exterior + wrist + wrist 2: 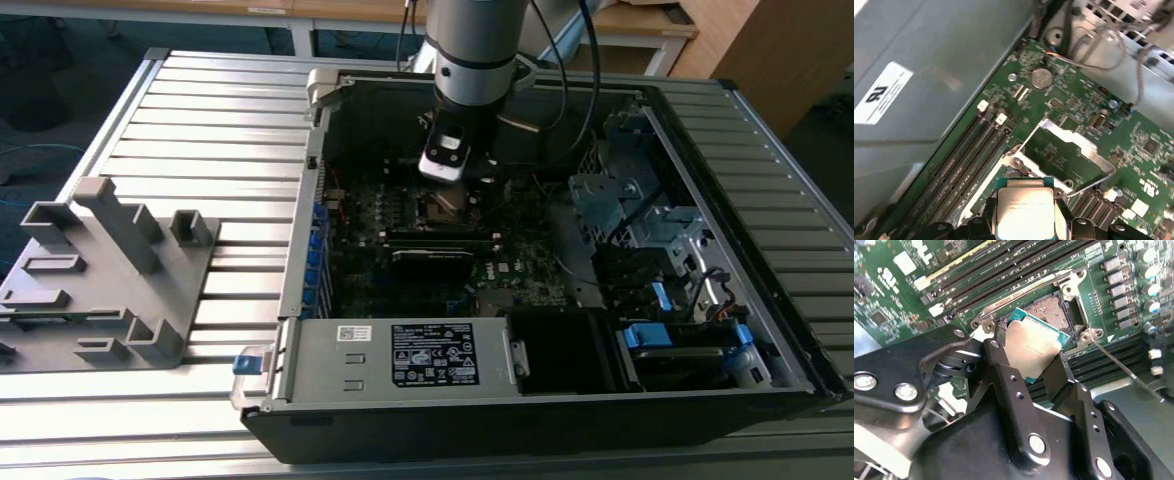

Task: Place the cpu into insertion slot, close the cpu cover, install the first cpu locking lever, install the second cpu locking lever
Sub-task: 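Place the cpu into insertion slot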

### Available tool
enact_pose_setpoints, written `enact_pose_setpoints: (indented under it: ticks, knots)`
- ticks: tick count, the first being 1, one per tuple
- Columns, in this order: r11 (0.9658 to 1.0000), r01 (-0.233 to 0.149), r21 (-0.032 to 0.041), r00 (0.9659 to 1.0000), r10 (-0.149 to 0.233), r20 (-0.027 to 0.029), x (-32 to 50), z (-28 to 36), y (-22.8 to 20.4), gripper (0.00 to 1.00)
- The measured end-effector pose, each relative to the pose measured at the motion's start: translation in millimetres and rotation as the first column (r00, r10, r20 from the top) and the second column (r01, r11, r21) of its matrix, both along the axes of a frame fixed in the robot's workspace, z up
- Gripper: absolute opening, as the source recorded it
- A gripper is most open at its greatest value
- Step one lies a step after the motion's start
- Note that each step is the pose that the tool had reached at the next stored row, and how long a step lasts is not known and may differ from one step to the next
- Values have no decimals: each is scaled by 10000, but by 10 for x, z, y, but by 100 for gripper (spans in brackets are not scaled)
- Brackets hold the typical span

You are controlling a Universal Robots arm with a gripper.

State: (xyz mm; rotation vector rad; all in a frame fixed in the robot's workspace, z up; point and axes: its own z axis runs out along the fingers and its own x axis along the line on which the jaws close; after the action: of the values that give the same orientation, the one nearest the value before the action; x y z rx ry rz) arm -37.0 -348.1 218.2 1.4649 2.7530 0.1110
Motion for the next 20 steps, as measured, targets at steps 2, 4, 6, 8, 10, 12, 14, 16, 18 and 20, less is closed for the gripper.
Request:
enact_pose_setpoints:
  ticks: [2, 4, 6, 8, 10, 12, 14, 16, 18, 20]
  knots:
    - [9977, 676, 1, 9977, -676, 1, 0, -4, 0, 54]
    - [9946, 1034, 0, 9946, -1034, 0, 0, -7, 0, 54]
    - [9903, 1391, 0, 9903, -1391, 0, 0, -9, 0, 54]
    - [9845, 1751, 0, 9845, -1751, 1, 0, -12, 0, 54]
    - [9774, 2114, 0, 9774, -2114, 1, 0, -16, 0, 54]
    - [9692, 2464, 0, 9692, -2464, 1, 0, -19, 0, 54]
    - [9597, 2812, 0, 9597, -2812, 1, 0, -23, 0, 54]
    - [9484, 3170, -1, 9484, -3170, 1, 0, -26, 0, 54]
    - [9365, 3507, 0, 9365, -3507, 0, 0, -29, 0, 54]
    - [9232, 3842, 0, 9232, -3842, 0, 0, -33, 0, 54]
